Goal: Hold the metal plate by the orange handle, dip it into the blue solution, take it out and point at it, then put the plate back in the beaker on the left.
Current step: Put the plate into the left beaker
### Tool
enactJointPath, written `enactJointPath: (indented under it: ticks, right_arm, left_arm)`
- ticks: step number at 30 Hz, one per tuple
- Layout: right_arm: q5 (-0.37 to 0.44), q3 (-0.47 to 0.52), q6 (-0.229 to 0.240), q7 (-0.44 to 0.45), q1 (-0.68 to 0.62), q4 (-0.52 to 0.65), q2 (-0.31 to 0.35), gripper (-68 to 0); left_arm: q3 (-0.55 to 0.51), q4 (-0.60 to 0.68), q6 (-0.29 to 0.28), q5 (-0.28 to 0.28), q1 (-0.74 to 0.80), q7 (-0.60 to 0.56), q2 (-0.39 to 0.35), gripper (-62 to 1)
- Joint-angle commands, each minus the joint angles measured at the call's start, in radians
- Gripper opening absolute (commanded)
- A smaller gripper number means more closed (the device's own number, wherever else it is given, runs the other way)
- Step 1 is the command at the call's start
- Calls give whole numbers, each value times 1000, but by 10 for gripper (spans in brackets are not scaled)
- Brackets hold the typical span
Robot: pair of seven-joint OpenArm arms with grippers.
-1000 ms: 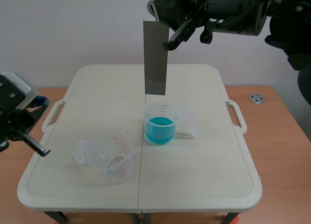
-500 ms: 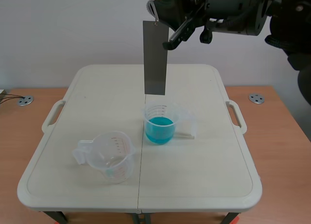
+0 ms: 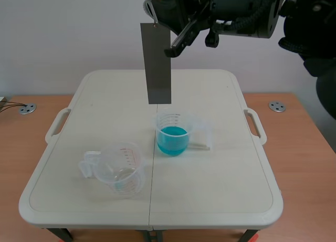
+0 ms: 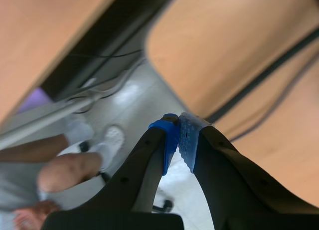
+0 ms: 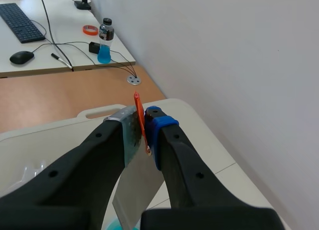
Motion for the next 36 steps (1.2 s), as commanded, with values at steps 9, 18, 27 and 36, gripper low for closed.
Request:
enactJointPath:
  ticks: [9, 18, 27, 36]
  right_arm:
    - [18, -84, -3, 15, 25, 56, 7, -662]
    - [18, -160, -4, 14, 25, 57, -4, -662]
    - [18, -236, -4, 14, 24, 58, -6, -662]
    - [17, -294, -11, 9, 21, 58, -21, -662]
  left_arm:
    - [86, 1, -21, -4, -3, -4, 8, -580]
    - [91, -18, -37, -17, -3, -5, 5, -580]
    - [91, -18, -47, -21, -3, -3, 5, -580]
    - [91, -18, -47, -21, -3, -4, 5, -580]
